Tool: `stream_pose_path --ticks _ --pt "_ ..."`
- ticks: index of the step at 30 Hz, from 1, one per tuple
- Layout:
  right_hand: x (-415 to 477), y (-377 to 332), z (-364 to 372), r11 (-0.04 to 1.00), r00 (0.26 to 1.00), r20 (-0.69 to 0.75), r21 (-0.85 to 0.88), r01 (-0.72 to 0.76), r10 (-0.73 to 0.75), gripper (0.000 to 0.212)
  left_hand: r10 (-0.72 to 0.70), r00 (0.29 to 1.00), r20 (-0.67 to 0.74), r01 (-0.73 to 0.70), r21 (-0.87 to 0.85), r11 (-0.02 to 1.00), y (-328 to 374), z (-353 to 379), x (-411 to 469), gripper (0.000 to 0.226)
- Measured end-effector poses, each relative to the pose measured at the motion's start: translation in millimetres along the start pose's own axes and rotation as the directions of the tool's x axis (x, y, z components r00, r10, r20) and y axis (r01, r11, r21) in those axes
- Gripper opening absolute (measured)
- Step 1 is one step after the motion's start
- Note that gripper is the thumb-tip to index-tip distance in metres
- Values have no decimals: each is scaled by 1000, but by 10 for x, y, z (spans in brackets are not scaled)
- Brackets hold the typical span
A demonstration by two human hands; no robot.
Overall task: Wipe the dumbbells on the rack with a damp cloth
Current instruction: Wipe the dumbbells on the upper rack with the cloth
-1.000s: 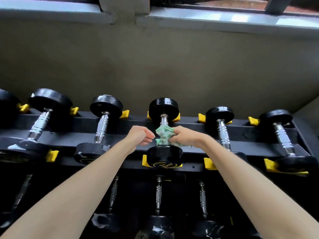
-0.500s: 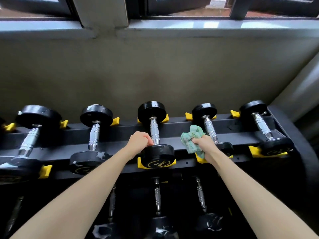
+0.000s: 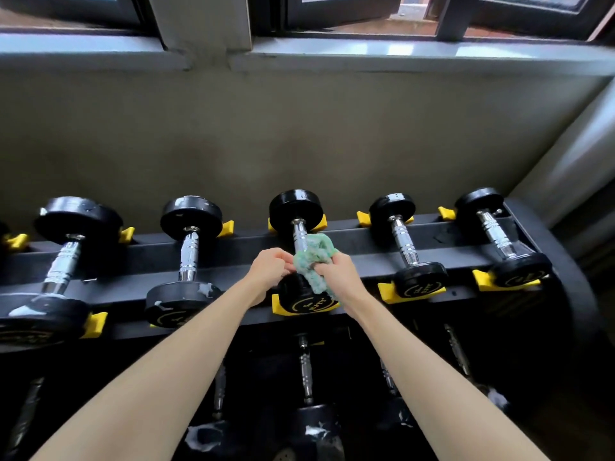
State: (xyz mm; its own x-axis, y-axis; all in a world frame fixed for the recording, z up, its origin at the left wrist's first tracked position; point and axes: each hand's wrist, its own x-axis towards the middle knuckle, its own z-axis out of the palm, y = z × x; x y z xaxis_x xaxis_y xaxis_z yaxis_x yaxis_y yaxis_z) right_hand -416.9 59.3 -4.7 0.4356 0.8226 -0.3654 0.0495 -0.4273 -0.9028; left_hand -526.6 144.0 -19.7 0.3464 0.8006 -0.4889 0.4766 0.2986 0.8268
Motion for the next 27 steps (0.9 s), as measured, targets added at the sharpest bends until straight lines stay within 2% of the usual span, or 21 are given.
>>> stream_pose_path --ticks 2,4,6,9,11,13,16,20,23,25,27 --pt "-107 -34 131 992 999 7 -118 34 -33 21 -21 999 -32 17 -120 993 2 -54 -85 28" --pt "-194 -63 185 995 998 57 -97 -13 19 20 -35 997 -76 22 -168 986 3 -169 -175 30" --pt "-261 -114 213 988 982 159 95 -123 107 18 -27 994 -110 7 -185 983 38 -316 -300 31" --pt "-338 -246 231 852 942 276 430 -298 190 21 -22 990 -138 -13 -250 968 131 -512 -544 31" --pt "-378 -350 263 769 927 336 544 -336 167 24 -13 989 -144 -27 -272 962 184 -634 -717 28" --pt "-396 -389 322 730 909 395 581 -361 135 28 -1 993 -115 -27 -243 970 206 -746 -873 23" --pt "-447 -405 404 742 895 441 575 -346 75 28 64 993 -97 -86 -241 967 188 -839 -1093 21" --pt "-506 -355 554 780 923 385 582 -230 -16 35 191 960 -206 -233 -204 951 88 -900 -1299 17" --pt "-542 -306 668 767 930 366 607 -206 -40 40 282 922 -266 -311 -74 947 24 -949 -1353 14" --pt "-578 -340 700 795 929 366 577 -185 -49 40 317 908 -274 -337 -27 941 26 -1016 -1342 14" --pt "-576 -387 737 824 941 333 551 -135 -68 42 332 911 -246 -360 -80 929 51 -1107 -1306 19"
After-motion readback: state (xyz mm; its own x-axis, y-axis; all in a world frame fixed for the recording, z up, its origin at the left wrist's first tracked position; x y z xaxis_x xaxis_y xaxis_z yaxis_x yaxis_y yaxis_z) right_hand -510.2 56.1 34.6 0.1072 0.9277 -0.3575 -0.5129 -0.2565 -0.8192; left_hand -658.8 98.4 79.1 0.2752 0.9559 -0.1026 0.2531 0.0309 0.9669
